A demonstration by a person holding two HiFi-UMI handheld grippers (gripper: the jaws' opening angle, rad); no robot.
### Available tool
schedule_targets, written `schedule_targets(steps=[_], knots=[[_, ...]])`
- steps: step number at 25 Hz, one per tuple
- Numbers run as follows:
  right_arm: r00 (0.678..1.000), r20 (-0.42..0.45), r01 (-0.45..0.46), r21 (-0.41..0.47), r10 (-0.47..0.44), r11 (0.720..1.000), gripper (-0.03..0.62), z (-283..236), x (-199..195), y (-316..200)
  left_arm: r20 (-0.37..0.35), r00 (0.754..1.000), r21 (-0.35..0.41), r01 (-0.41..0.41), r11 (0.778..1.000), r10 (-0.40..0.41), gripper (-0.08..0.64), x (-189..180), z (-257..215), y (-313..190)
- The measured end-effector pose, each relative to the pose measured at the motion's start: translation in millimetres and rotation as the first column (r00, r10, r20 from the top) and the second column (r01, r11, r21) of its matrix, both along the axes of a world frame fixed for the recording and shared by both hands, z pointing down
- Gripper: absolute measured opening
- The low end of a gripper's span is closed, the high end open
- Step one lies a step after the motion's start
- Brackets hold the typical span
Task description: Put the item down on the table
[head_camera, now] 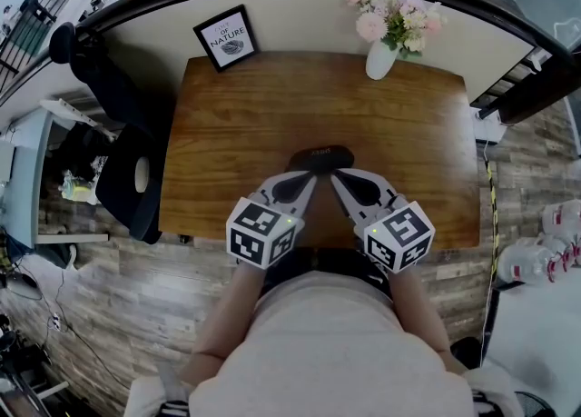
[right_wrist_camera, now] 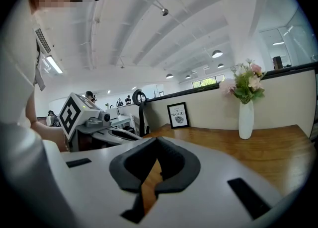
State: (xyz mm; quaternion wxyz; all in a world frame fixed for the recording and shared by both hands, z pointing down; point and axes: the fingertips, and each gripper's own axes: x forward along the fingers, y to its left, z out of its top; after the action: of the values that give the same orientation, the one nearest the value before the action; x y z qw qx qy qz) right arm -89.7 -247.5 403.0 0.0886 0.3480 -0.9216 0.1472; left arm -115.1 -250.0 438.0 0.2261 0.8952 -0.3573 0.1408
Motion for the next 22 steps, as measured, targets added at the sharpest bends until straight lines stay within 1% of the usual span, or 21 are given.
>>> schedule_targets(steps=[7,13,22], knots=[[1.0,-0.005,-0.007,0.0,0.007,1.0,0.009,1.6,0.4,-0.4,-0.011,1.0,-0.007,-0.003,1.0,0.003,0.011,-0.4,-0.1,0.3],[1.0,-0.013,0.012,0.0,-0.012,1.0,0.011,2.9,-3.8,1.4,-0.001,1.0,-0.007,-0.009,1.0,0.009,0.011,-1.8,1.3,0.6],[0.999,-0.025,0.023,0.001,-0.023,1.0,0.009,4.8,-2.3,2.2,-0.006,1.0,-0.011,-0.009,1.0,0.009,0.011,1.2,2.0,-0.1]])
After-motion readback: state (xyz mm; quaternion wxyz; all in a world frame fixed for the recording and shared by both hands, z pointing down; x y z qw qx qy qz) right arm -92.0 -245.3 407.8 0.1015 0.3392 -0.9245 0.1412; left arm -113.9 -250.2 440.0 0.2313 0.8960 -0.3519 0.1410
